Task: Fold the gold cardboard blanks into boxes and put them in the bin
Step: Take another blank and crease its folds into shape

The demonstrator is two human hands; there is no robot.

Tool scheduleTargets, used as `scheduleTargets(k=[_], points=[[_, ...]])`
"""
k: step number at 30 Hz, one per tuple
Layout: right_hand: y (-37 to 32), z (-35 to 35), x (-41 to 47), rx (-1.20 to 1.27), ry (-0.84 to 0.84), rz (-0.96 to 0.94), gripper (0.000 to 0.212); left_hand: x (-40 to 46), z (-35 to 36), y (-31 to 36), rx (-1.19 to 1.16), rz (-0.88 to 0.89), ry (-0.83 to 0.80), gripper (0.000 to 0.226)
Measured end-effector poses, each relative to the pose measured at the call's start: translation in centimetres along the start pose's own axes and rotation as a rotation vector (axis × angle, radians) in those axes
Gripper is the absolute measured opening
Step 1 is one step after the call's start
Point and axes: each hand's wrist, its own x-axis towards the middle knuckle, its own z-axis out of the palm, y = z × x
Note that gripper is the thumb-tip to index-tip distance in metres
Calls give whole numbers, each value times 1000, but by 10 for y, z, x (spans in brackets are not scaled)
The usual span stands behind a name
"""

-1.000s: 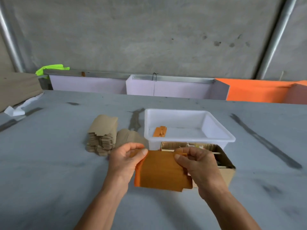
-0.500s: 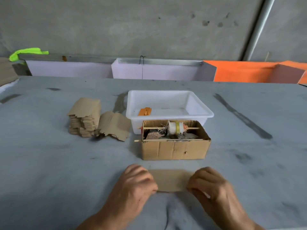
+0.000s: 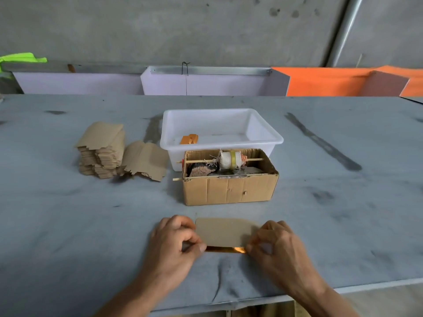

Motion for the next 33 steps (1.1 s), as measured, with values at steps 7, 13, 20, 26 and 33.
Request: scheduleTargets(k=[7,13,20,26,33], points=[[2,2,9,-51,-38,179,12,3,5,5,88,-178,-17,29],[0,-1,16,-82,-100,236,14,4,6,3,69,-227,31,27],[-3,0,14,-66,-91,316,17,4,4,1,84,-301,49,29],[-5,3,12,-46,-45,334,13,-6,5,20,224,74,104,31],[-13,3,7,-113,-14,356,11,-13,1,35,532,562,32,34]])
